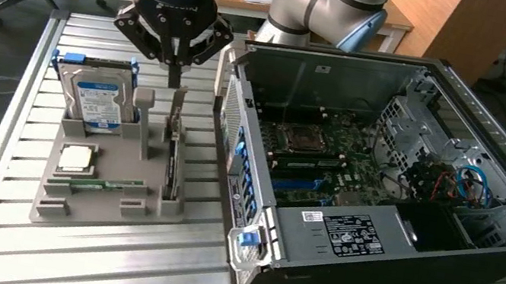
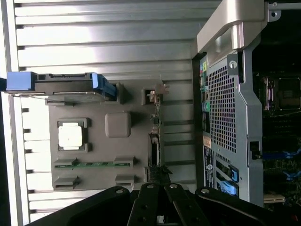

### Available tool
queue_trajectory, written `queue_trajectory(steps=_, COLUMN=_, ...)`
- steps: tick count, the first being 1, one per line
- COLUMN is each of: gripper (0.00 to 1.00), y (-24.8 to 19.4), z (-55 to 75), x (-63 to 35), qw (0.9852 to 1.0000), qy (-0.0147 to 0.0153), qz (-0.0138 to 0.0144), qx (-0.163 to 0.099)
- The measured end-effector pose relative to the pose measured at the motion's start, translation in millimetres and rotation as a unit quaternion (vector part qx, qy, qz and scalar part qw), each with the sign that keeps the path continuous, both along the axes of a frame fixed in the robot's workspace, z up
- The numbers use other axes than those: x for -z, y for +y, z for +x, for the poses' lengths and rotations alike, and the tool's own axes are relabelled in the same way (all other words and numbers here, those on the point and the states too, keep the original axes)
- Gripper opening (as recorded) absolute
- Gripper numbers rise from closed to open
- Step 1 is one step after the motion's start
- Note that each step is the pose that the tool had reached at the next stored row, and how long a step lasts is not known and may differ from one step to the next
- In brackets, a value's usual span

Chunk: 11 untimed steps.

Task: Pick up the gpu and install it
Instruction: 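Reach for the gpu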

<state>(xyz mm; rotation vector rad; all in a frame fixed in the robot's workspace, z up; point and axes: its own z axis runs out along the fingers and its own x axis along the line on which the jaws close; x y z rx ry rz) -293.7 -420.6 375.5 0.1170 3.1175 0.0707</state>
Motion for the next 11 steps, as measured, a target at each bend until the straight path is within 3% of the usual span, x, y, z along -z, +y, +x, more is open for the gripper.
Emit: queue_trajectory(steps=11, gripper=0.11, y=-21.2, z=-3.4, x=0.0, qw=1.0000, qy=0.0000, qz=0.0005, qx=0.000)
